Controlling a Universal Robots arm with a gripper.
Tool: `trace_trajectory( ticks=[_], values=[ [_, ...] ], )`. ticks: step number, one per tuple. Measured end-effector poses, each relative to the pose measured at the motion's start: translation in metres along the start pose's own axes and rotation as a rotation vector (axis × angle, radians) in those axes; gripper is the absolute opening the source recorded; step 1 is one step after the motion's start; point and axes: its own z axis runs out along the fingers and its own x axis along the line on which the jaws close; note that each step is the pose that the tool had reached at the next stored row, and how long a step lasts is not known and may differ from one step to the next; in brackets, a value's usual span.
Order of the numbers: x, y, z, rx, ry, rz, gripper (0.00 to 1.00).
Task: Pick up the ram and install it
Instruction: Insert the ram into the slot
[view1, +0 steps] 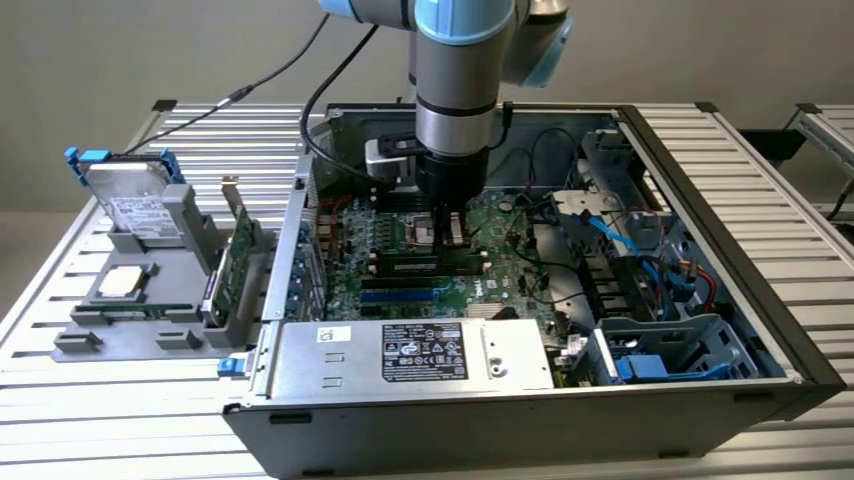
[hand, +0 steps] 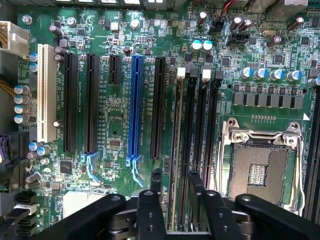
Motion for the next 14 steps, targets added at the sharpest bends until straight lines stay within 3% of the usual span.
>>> trace_trajectory(
  ticks=[2, 3, 4, 11, 14],
  values=[
    [0.0, 0.0, -0.0004, 0.0, 0.0, 0.0, 0.39],
    [0.0, 0.0, -0.0018, 0.0001, -0.0003, 0.0, 0.45],
    [0.0, 0.0, -0.0044, 0.0, -0.0001, 0.0, 0.45],
    [0.001, -0.0003, -0.0285, -0.0001, 0.0001, 0.0, 0.45],
    [0.001, -0.0003, -0.0288, 0.0, -0.0002, 0.0, 0.44]
  ],
)
